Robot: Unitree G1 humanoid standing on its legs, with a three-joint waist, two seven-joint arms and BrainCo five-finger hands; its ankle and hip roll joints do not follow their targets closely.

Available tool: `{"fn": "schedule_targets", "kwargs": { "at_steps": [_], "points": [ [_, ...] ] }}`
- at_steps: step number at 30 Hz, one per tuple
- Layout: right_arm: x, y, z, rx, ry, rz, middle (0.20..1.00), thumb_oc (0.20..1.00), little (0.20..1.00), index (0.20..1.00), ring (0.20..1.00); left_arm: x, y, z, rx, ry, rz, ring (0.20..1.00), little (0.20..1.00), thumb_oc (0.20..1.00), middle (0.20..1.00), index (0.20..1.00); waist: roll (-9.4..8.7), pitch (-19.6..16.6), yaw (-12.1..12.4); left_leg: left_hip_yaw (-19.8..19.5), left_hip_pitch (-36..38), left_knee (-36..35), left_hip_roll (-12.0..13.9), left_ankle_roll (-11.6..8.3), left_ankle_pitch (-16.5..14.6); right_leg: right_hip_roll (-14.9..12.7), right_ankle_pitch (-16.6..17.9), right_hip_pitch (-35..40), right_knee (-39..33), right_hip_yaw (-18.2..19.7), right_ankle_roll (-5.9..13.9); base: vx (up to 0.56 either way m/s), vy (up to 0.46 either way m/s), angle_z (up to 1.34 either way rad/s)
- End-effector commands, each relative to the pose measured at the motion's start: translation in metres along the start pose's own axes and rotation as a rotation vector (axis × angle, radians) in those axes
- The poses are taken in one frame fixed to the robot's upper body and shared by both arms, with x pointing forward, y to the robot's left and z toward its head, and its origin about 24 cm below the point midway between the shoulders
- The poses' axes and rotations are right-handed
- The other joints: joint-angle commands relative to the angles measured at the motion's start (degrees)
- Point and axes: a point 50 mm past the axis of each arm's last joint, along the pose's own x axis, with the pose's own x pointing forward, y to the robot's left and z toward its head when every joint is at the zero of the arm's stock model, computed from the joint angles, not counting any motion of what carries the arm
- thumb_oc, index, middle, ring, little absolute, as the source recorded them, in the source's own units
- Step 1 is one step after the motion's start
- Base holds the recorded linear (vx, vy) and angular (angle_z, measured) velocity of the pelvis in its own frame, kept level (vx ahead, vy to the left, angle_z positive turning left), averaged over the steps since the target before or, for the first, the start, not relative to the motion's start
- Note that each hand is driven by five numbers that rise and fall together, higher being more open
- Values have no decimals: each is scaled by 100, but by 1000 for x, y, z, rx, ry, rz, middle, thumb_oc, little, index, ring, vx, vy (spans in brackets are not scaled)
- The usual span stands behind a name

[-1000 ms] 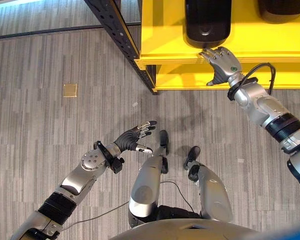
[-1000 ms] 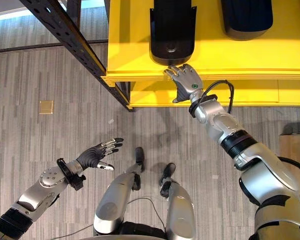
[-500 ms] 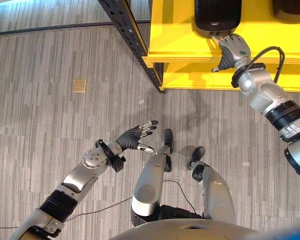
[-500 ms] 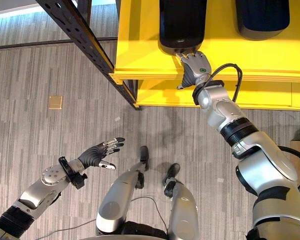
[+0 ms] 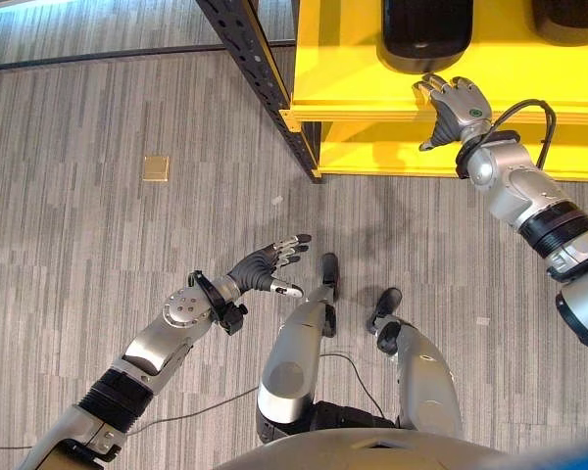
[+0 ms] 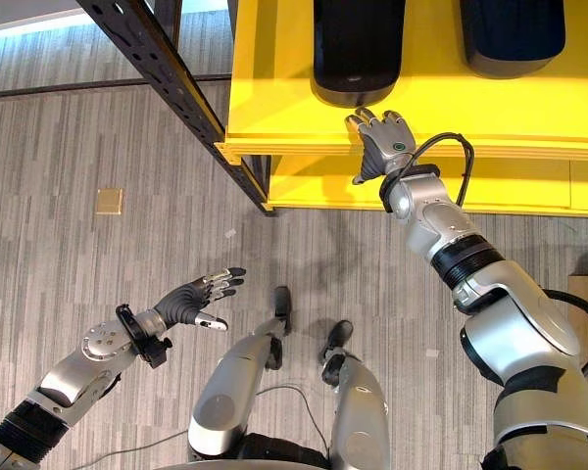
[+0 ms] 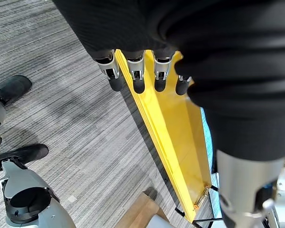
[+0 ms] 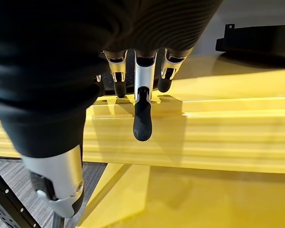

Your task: Move parts from the plastic box to the shelf.

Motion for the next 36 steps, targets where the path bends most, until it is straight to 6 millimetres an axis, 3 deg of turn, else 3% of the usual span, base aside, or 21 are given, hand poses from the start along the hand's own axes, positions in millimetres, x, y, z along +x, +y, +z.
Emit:
{"fn": "schedule_targets", "kwargs": {
  "at_steps": [1, 10, 36],
  "points": [
    [4, 0, -6, -67, 43, 41, 1000, 1000, 1000, 1000, 1000, 5, -23, 6, -33, -62, -96, 1000, 1000, 1000, 1000, 1000, -15, -67, 103, -335, -22, 289, 110, -332, -41, 25, 325, -92, 215, -7, 429, 0, 0, 0],
    [10, -7, -8, -76, 91, 46, 1000, 1000, 1000, 1000, 1000, 7, -25, 8, -30, -58, -116, 1000, 1000, 1000, 1000, 1000, 35, -67, 162, -368, -76, 328, 104, -328, -33, -6, 323, -128, 264, -29, 420, 0, 0, 0],
    [24, -61, -16, -189, 128, -69, 1000, 1000, 1000, 1000, 1000, 9, -29, 13, -42, -55, -149, 1000, 1000, 1000, 1000, 1000, 149, -67, 197, -417, -201, 442, 104, -323, -25, -90, 297, -273, 450, -46, 410, 0, 0, 0]
  ]
}}
